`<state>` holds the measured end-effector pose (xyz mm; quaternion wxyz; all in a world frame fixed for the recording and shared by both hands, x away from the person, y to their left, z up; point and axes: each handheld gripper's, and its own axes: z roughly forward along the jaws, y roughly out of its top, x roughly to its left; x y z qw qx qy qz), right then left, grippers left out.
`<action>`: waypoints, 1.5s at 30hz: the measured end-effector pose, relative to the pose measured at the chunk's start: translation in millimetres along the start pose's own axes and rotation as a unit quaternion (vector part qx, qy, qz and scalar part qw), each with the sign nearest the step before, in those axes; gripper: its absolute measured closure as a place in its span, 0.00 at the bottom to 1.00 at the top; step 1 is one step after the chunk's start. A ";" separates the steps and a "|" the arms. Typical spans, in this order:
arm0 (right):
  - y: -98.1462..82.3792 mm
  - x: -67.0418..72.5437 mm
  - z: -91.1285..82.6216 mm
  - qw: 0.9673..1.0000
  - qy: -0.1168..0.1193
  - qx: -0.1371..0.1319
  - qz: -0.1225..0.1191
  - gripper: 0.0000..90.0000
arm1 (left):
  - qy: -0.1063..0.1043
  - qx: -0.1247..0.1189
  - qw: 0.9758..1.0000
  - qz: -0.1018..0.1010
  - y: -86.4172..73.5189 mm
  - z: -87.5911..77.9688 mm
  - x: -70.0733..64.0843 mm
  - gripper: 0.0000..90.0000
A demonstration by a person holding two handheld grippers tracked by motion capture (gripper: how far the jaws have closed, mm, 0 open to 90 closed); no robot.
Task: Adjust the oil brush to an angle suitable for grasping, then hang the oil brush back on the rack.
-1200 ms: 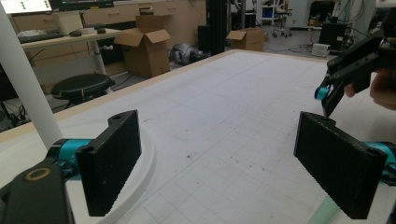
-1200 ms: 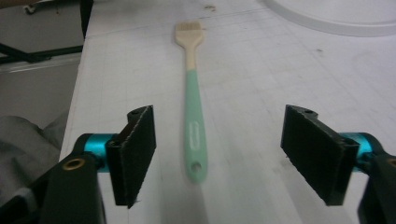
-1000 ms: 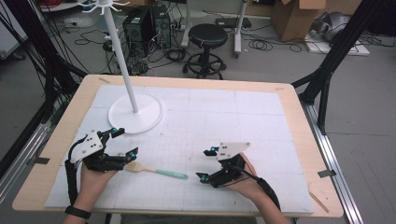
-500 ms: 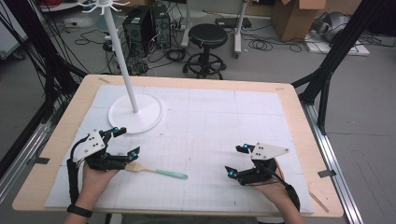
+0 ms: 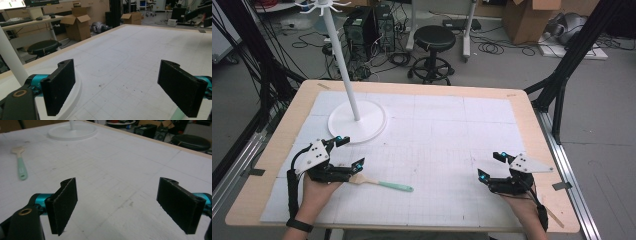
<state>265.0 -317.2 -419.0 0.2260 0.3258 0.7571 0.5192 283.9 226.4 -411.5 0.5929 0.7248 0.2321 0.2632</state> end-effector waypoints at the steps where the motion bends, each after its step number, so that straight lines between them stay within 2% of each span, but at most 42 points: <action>1: -1.5 -1.8 -1.9 1.000 -0.006 -0.002 0.003 0.18 | 0.000 0.001 1.000 0.000 -0.1 0.1 0.0 0.17; 5: -5.4 -8.0 -4.8 1.000 -0.019 -0.006 0.013 0.18 | 0.002 0.001 1.000 -0.002 -0.5 0.1 0.5 0.17; 8: -7.7 -10.5 -4.7 1.000 -0.020 -0.009 0.018 0.18 | 0.002 0.002 1.000 0.000 -0.3 -0.4 0.7 0.17; 20: -6.9 -10.2 -5.5 0.999 -0.024 -0.014 0.018 0.18 | 0.001 -0.002 1.000 0.000 0.6 -2.1 0.2 0.17; 26: -4.4 -10.9 -8.6 0.999 -0.027 -0.025 0.022 0.18 | -0.004 -0.006 1.000 -0.002 0.1 -1.3 1.7 0.17; 30: -5.7 -12.8 -10.9 0.999 -0.032 -0.027 0.024 0.18 | -0.029 0.001 1.000 0.000 0.7 0.5 1.5 0.16; 35: -7.5 -17.8 -10.7 0.999 -0.035 -0.027 0.028 0.18 | -0.062 0.017 0.998 0.005 2.0 6.3 -3.8 0.13; 37: -8.4 -18.5 -10.7 0.999 -0.036 -0.025 0.028 0.18 | -0.084 0.023 0.996 0.007 1.9 9.2 -5.4 0.12; 38: -8.4 -18.5 -10.7 0.999 -0.036 -0.025 0.028 0.18 | -0.084 0.023 0.996 0.007 1.9 9.2 -5.4 0.12; 40: -9.3 -19.5 -9.9 0.999 -0.036 -0.024 0.026 0.18 | -0.104 0.026 0.994 0.007 2.5 11.1 -7.1 0.12; 45: -9.2 -19.5 -7.8 0.999 -0.034 -0.020 0.026 0.18 | -0.129 0.038 0.991 0.002 3.9 15.3 -9.2 0.09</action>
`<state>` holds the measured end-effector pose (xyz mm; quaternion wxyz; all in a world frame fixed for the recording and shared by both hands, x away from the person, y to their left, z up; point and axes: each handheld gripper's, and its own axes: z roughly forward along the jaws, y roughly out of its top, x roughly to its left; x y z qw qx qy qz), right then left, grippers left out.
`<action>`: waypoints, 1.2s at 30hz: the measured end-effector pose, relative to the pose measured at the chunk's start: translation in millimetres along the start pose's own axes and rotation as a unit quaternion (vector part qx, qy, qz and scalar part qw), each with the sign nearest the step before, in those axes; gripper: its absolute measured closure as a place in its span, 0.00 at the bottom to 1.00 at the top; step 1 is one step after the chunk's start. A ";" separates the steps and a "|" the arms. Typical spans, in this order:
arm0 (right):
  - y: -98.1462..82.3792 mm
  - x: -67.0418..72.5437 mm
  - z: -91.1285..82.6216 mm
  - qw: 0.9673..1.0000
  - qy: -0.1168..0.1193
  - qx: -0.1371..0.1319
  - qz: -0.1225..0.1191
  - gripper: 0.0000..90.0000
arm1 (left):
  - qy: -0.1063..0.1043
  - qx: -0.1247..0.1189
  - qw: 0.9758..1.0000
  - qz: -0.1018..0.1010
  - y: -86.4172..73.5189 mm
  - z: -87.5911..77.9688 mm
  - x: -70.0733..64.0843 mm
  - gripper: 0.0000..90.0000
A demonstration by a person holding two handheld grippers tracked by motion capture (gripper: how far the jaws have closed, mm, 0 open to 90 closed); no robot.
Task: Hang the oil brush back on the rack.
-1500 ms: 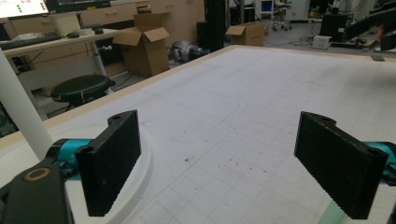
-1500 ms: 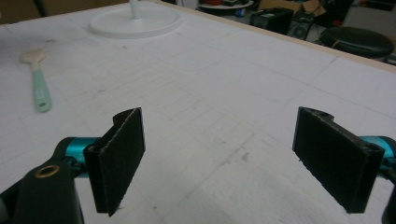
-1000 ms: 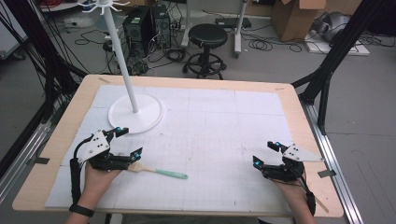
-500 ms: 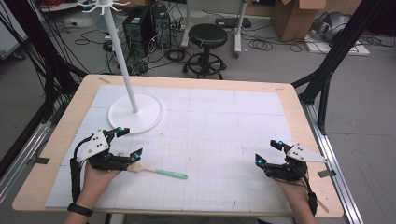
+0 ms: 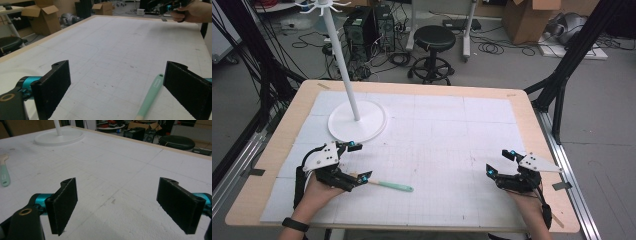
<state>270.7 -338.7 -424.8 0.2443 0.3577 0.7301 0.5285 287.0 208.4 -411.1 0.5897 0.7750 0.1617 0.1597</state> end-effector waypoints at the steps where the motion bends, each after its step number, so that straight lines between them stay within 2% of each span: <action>1: 0.2 0.1 0.4 1.000 0.000 0.001 -0.001 0.18 | -0.008 0.005 1.000 -0.002 0.3 0.9 0.2 0.09; 8: 1.4 0.9 0.4 1.000 0.001 -0.002 -0.001 0.18 | -0.041 0.036 0.999 -0.001 7.5 13.5 0.7 0.08; 11: 0.9 -0.8 -0.2 1.000 0.000 -0.003 -0.002 0.18 | -0.049 0.060 0.997 0.006 9.4 18.4 0.3 0.08; 15: 0.3 -2.2 -0.2 1.000 -0.001 -0.002 0.002 0.18 | -0.068 0.084 0.994 0.006 8.7 24.0 -1.6 0.07; 22: 0.5 -1.9 0.5 1.000 0.000 -0.001 0.000 0.18 | -0.071 0.105 0.992 0.007 4.5 31.4 -2.1 0.07; 24: 0.5 -1.7 0.4 1.000 0.000 -0.001 0.000 0.19 | -0.086 0.128 0.988 0.010 1.8 35.8 -3.8 0.08; 25: 0.5 -1.7 0.4 1.000 0.000 -0.001 0.000 0.19 | -0.086 0.128 0.988 0.010 1.8 35.8 -3.8 0.08; 26: 0.3 -1.8 0.1 1.000 0.001 -0.001 0.000 0.18 | -0.088 0.143 0.986 0.012 -0.7 39.7 -6.4 0.08; 28: 0.2 -2.0 0.1 1.000 0.001 -0.001 0.000 0.18 | -0.093 0.159 0.983 0.016 -2.8 42.8 -7.4 0.08; 32: -0.1 -2.2 0.3 1.000 0.001 -0.001 0.000 0.19 | -0.090 0.177 0.980 0.024 -5.6 47.0 -8.0 0.10; 36: -0.4 -2.3 0.2 1.000 0.003 0.000 0.000 0.19 | -0.092 0.194 0.976 0.036 -7.7 49.0 -9.1 0.18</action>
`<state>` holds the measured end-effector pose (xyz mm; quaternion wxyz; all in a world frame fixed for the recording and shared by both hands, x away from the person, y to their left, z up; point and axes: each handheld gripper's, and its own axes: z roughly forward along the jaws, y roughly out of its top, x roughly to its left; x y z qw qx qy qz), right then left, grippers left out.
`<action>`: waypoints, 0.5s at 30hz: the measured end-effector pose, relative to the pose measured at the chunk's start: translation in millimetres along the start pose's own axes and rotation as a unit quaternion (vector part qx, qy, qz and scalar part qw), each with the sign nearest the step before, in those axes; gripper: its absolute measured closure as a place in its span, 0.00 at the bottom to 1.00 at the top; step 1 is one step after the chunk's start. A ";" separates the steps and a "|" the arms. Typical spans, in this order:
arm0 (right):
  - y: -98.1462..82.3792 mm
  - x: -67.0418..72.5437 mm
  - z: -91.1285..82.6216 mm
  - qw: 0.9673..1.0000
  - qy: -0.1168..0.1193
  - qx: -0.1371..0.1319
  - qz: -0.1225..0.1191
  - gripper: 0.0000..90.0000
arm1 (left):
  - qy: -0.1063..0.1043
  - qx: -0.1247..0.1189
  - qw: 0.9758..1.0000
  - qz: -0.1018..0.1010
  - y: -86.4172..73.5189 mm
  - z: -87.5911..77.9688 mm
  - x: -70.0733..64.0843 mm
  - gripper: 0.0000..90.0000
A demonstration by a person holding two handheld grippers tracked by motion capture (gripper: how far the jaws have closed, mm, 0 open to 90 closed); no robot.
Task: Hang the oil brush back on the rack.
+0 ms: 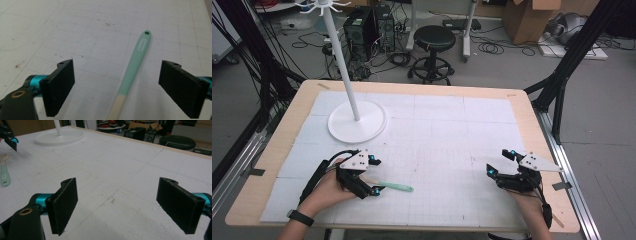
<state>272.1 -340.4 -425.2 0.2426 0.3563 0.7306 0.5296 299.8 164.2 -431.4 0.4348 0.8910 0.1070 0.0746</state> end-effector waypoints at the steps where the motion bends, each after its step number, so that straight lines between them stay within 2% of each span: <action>1: -0.1 0.1 -0.1 1.000 0.000 0.001 0.002 0.19 | -0.001 0.004 1.000 0.001 -0.1 0.2 -0.2 0.20; 5: -0.2 0.0 0.1 1.000 0.000 0.002 0.001 0.19 | -0.013 0.019 1.000 0.013 -0.9 3.6 -2.0 0.27; 9: 0.0 0.1 0.1 1.000 0.000 0.001 0.000 0.19 | -0.019 0.026 0.999 0.021 -1.2 4.4 -3.0 0.38; 15: -0.1 0.0 0.0 1.000 0.001 0.001 0.001 0.19 | -0.020 0.036 0.999 0.022 -1.7 4.7 -3.9 0.52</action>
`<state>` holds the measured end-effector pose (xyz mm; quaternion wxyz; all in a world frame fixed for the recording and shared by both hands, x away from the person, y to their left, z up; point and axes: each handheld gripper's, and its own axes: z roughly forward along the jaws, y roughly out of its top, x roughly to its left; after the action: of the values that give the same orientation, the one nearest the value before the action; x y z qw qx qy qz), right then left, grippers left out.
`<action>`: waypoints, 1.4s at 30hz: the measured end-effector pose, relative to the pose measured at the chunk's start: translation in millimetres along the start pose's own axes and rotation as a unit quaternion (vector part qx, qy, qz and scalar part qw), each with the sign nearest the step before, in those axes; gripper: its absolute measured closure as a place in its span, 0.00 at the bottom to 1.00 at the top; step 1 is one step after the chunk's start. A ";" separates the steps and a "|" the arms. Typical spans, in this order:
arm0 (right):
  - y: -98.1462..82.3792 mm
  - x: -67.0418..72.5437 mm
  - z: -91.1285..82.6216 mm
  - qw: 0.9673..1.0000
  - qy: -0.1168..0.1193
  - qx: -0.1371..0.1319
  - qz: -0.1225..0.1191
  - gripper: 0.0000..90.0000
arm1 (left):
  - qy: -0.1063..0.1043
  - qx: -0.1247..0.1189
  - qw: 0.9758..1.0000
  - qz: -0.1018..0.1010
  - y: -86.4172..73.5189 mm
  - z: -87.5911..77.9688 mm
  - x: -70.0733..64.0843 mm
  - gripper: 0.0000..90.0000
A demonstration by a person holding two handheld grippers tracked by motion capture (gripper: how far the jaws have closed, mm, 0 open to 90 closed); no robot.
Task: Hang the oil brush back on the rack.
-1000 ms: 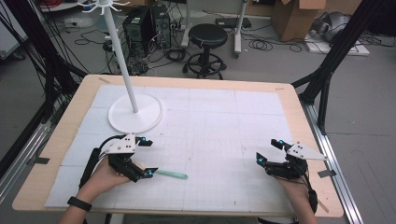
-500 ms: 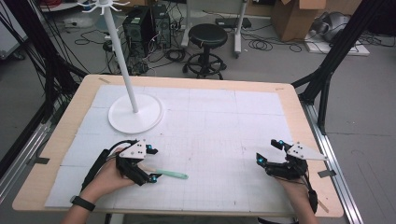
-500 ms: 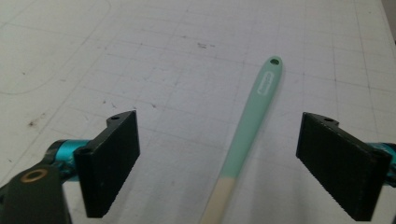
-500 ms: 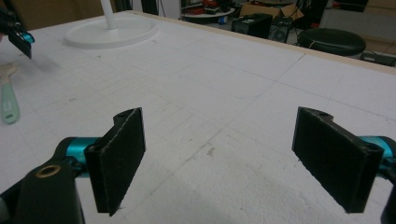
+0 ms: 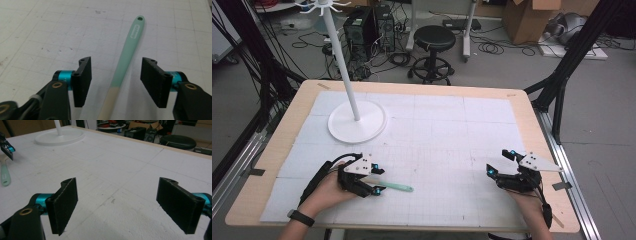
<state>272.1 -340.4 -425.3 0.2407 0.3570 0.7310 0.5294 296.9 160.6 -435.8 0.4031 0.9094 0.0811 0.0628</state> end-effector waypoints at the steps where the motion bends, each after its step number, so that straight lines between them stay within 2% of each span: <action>1: 0.1 -0.1 -0.2 1.000 0.001 -0.001 0.000 0.19 | 0.001 0.005 1.000 0.003 -0.2 -0.1 0.3 0.54; 8: 0.0 -0.1 -0.2 1.000 0.002 0.000 0.001 0.19 | -0.008 0.019 1.000 -0.005 -1.6 1.4 0.8 0.64; 14: 0.0 -0.2 -0.7 1.000 0.003 -0.001 0.002 0.19 | -0.021 0.017 1.000 -0.008 -2.0 2.1 0.4 0.75; 17: -0.1 -0.3 -0.4 1.000 0.003 -0.001 0.001 0.19 | -0.027 0.017 0.999 -0.008 -2.2 2.0 1.2 0.78; 21: 0.5 0.5 0.0 1.000 0.004 -0.002 0.000 0.19 | -0.028 0.018 0.999 -0.012 -3.0 1.6 4.1 0.84; 24: 0.1 0.6 0.5 1.000 0.006 0.000 -0.002 0.19 | -0.023 0.018 1.000 -0.007 -2.5 2.1 1.6 0.84; 29: 0.8 1.0 0.4 1.000 0.006 -0.001 0.000 0.19 | -0.026 0.017 0.999 -0.010 -2.7 2.2 1.6 0.87; 35: 1.0 1.4 0.7 1.000 0.008 -0.003 -0.004 0.19 | -0.025 0.018 1.000 0.002 -2.0 1.8 0.2 0.89; 42: 0.5 0.7 0.3 1.000 0.007 -0.001 -0.003 0.19 | -0.025 0.022 0.999 0.004 -1.2 0.9 0.0 0.90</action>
<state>272.1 -339.6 -424.9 0.2375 0.3508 0.7329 0.5324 296.9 160.7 -437.3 0.3845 0.9197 0.0687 0.0397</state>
